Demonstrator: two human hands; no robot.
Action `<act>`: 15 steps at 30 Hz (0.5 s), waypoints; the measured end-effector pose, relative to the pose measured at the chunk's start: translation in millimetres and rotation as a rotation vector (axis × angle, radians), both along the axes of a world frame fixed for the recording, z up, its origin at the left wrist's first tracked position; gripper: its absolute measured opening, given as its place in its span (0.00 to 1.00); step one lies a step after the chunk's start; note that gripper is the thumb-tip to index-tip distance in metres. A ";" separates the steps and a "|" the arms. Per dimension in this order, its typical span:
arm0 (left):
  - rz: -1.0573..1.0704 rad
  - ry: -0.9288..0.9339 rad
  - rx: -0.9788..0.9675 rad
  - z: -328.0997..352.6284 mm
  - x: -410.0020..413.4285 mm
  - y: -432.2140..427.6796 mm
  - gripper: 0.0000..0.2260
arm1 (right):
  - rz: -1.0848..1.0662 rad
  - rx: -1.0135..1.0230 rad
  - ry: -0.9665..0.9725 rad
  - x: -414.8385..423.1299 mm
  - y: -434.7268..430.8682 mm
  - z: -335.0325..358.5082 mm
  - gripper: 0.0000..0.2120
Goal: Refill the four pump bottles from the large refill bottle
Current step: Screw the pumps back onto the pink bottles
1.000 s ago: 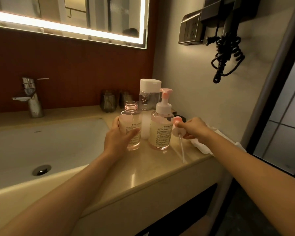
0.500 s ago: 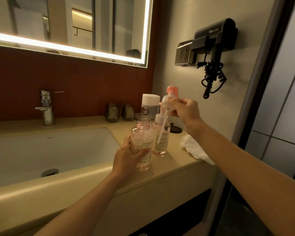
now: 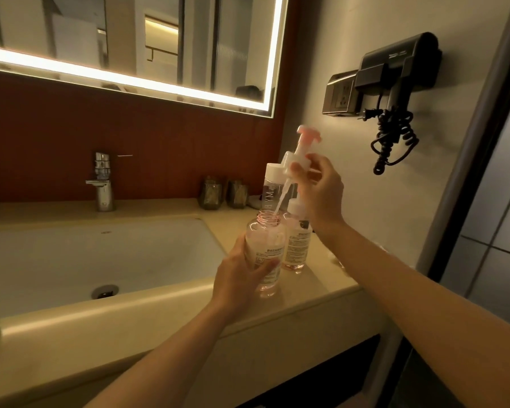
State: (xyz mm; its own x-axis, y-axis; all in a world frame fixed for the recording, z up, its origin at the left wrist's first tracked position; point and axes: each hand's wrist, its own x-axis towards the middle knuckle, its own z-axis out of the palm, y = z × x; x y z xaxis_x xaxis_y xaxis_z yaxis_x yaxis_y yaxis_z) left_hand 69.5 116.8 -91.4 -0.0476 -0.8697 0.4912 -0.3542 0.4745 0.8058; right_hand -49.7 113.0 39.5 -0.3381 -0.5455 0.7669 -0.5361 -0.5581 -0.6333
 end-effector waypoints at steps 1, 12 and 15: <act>0.000 0.001 0.005 -0.4 0.2 -0.3 0.28 | 0.022 0.035 0.032 1.4 0.0 -8.8 0.18; -0.002 0.020 0.004 -1.2 -0.6 -0.1 0.29 | 0.180 0.201 0.168 6.6 3.4 -59.9 0.18; -0.002 0.022 0.004 -0.6 -1.0 1.2 0.29 | 0.184 0.214 0.161 4.5 4.8 -63.2 0.18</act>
State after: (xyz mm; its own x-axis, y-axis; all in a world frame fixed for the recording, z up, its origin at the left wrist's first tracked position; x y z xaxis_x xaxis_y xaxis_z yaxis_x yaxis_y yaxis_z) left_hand 68.5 118.0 -92.0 -0.0389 -0.8716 0.4887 -0.3355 0.4721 0.8152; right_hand -45.2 117.8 -23.6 -0.1029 -0.7410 0.6636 -0.5413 -0.5180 -0.6623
